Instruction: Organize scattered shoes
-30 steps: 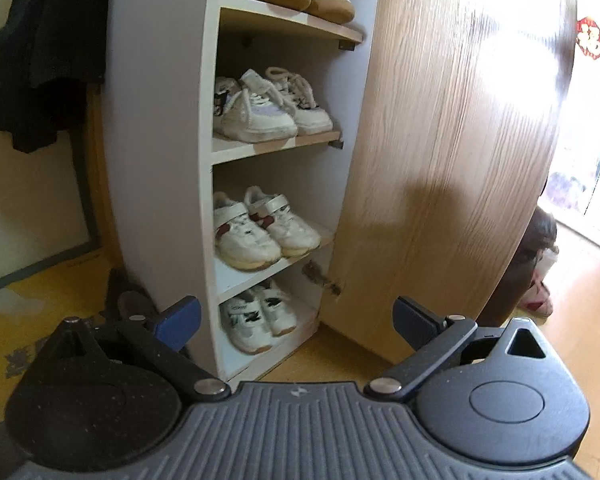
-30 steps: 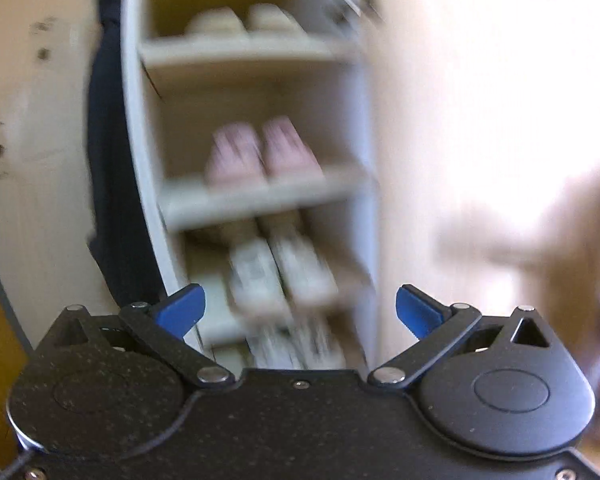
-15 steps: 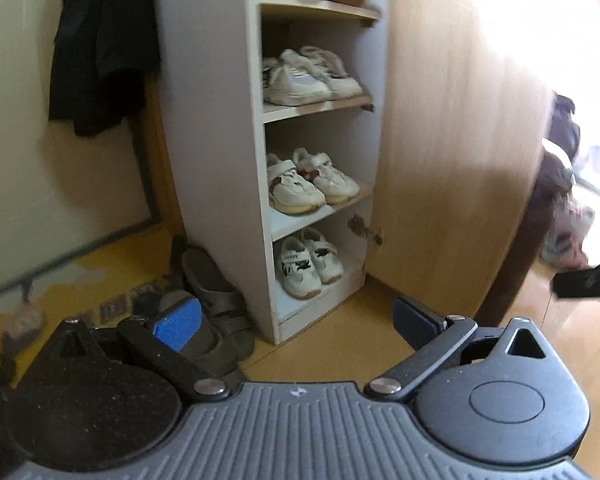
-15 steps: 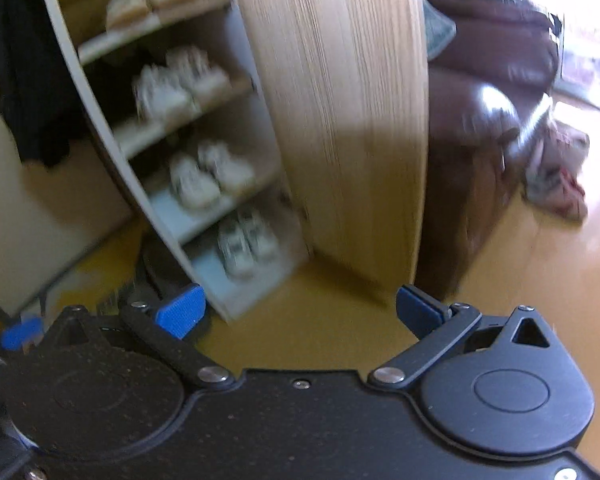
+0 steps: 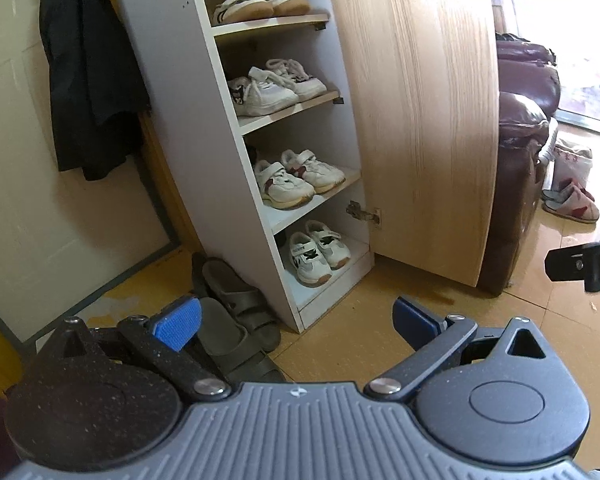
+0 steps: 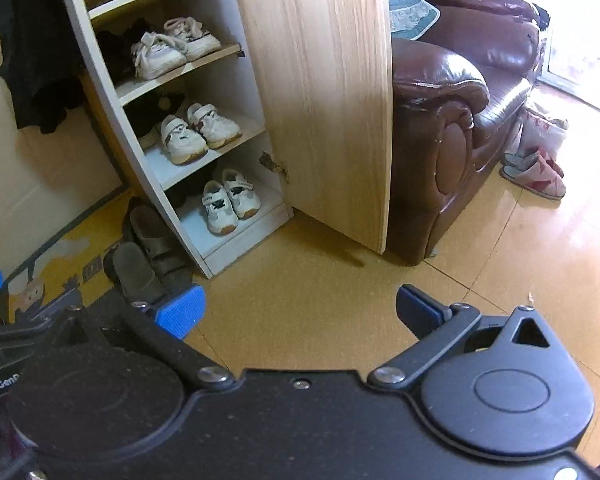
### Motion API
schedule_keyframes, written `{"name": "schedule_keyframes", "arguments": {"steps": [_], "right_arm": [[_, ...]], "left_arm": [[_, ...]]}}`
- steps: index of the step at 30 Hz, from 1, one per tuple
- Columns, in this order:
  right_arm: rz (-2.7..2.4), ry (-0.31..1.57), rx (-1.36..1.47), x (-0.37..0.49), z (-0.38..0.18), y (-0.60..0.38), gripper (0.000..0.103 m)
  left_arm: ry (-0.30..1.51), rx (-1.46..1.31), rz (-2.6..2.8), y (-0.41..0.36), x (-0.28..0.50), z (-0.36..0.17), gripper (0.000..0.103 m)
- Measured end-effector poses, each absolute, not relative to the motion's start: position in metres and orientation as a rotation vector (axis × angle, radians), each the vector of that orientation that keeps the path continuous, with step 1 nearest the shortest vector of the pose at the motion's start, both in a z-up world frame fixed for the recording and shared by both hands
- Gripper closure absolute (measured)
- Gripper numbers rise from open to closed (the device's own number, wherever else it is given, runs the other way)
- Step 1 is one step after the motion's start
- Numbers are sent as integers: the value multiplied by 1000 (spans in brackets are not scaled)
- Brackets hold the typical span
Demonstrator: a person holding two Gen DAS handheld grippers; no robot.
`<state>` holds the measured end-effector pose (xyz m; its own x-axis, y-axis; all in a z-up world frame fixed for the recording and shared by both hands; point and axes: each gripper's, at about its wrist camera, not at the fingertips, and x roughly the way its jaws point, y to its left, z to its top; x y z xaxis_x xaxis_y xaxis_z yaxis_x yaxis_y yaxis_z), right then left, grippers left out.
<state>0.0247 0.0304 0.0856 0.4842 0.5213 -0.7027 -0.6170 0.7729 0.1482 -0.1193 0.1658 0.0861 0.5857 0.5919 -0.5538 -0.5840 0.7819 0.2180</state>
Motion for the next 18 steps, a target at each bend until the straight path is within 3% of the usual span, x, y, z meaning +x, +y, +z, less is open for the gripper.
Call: {"name": "schedule_keyframes", "arguments": {"steps": [18], "right_arm": [[763, 764, -103, -2, 105, 21, 0]], "left_arm": [[631, 2, 670, 148, -133, 97, 0]]}}
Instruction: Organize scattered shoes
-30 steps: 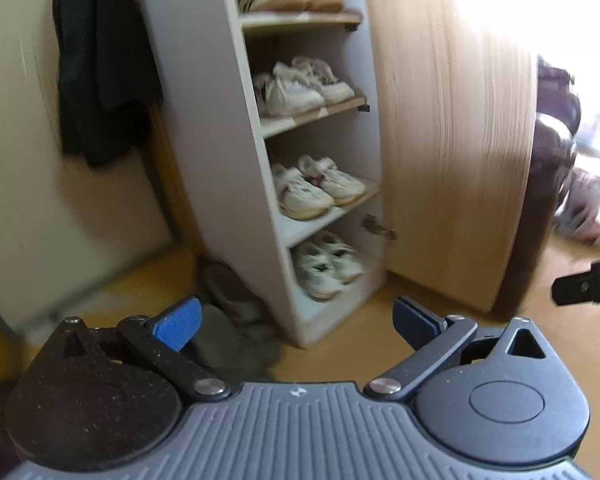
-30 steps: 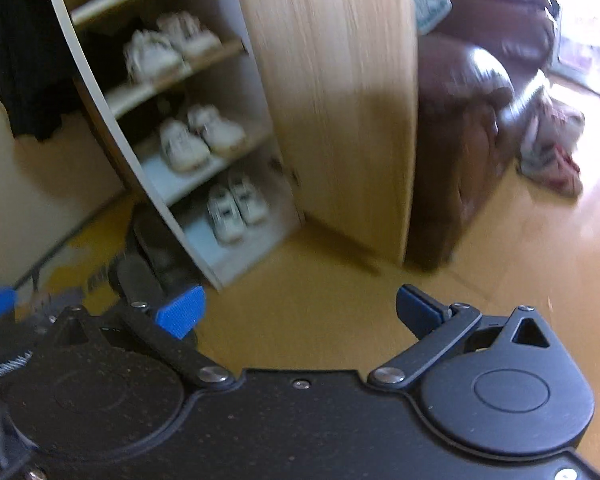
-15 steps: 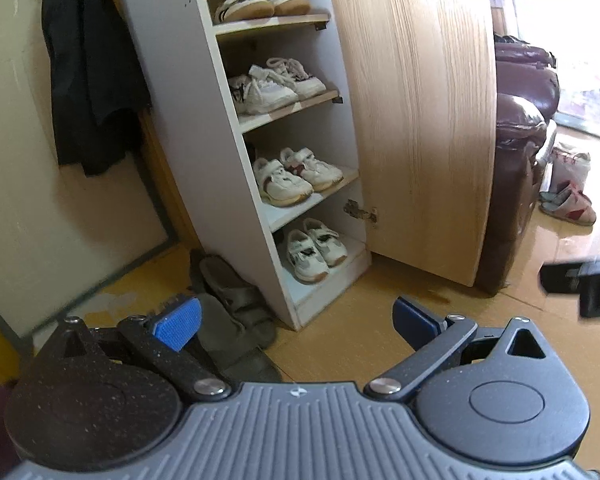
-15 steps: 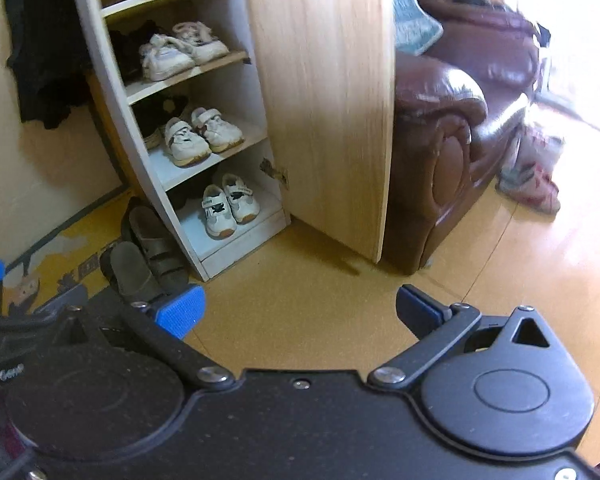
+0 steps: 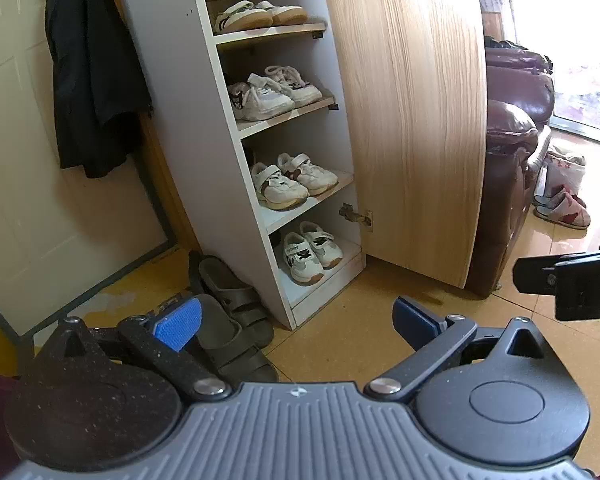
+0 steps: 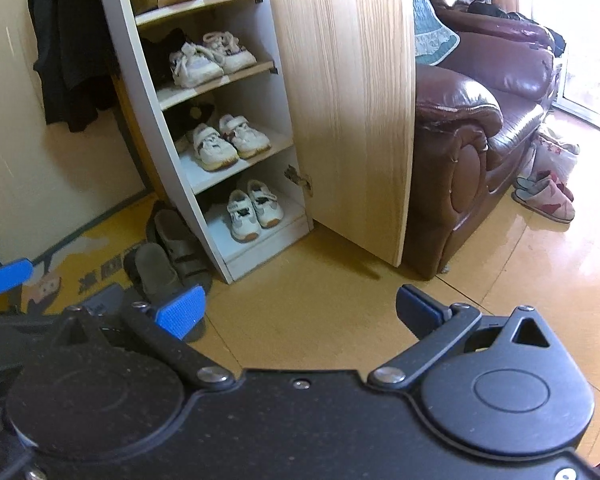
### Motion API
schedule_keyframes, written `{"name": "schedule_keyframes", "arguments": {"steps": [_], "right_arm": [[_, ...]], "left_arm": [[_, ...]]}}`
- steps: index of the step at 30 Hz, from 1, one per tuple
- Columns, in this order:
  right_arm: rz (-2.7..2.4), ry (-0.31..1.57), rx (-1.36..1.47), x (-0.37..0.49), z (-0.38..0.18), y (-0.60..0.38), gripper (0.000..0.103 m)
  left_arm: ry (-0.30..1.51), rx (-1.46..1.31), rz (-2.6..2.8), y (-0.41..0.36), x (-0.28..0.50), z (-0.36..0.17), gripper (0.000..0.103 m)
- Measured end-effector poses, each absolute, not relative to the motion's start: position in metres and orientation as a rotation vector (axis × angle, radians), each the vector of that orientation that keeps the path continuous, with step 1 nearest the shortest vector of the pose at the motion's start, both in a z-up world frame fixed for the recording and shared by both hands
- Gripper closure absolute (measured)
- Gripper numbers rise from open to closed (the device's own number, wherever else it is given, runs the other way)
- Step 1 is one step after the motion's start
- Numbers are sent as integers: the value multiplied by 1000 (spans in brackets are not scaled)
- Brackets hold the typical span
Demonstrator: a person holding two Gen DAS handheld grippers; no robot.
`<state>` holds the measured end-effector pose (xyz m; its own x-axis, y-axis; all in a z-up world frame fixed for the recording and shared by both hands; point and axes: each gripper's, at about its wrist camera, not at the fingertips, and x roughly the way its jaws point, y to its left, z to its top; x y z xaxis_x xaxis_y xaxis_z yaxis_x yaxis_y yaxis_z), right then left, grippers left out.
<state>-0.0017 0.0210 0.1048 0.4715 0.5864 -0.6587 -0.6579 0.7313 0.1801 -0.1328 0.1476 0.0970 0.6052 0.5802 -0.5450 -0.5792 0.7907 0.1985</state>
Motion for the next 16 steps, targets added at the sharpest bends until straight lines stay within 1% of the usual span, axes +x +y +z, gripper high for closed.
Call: {"name": "schedule_keyframes", "arguments": {"steps": [16], "right_arm": [[811, 759, -93, -12, 108, 30, 0]], "left_arm": [[604, -4, 679, 149, -142, 101, 0]]}}
